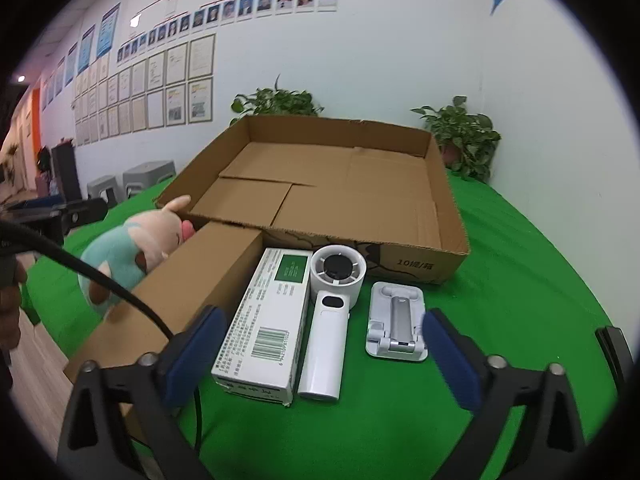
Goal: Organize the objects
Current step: 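Move the left gripper to the plush pig and close on it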
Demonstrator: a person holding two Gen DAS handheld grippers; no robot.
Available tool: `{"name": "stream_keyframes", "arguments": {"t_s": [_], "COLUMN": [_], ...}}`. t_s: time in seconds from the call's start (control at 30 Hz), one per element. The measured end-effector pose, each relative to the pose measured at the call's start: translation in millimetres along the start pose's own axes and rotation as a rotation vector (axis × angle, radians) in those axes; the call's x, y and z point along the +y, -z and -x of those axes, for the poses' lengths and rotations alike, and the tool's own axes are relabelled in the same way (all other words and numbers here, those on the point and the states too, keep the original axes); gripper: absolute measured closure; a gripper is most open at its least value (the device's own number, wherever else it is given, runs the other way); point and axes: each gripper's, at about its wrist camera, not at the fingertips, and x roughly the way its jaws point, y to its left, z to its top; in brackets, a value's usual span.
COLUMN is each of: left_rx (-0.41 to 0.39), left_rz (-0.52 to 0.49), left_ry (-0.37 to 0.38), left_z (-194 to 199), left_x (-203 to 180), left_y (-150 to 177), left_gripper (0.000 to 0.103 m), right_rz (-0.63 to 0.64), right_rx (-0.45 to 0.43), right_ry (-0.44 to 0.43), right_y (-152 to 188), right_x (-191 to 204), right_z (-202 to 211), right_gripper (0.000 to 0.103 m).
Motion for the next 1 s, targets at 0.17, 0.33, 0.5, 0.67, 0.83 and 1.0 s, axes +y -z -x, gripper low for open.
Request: {"name": "stream_keyframes", "arguments": {"t_s": [0.17, 0.33, 0.5, 0.67, 0.83, 1.0], "left_rx": [0.058, 0.047, 0.041, 0.051, 0.077, 0.082], "left_rz": [0.018, 0.018, 0.027, -0.020, -0.024, -0.039], "left_ry": [0.031, 0.040, 0.069, 0.055, 0.078, 0.108], "left_z": [-28.9, -39.7, -39.5, -40.8, -40.1, -40.1], "left_x": [3.6, 2.9, 0.3, -12.2, -18.3, -20.5], "left_y": [-0.7, -2.8, -4.1, -3.9, -4.0, -3.8], "left_gripper": [0.000, 0.000, 0.000, 0.000, 0.000, 0.000], "right_rz": [0.054, 0.122, 0.139, 0.088, 0.057, 0.044], "right_rx": [-0.034, -0.116, -0.119, -0.079, -0.015, 0.057], "right_ry": [-0.044, -0.055, -0.068, -0.139, -0.178, -0.126], "right_y": [3.5, -2.0, -2.6, -1.5, 2.5, 6.2], "right_x": [2.0, 3.7, 4.2, 0.6, -2.2, -10.6], "right_z": [-3.2, 1.2, -6.5, -14.1, -16.6, -20.2], "right_gripper": [0.000, 0.000, 0.000, 0.000, 0.000, 0.000]}}
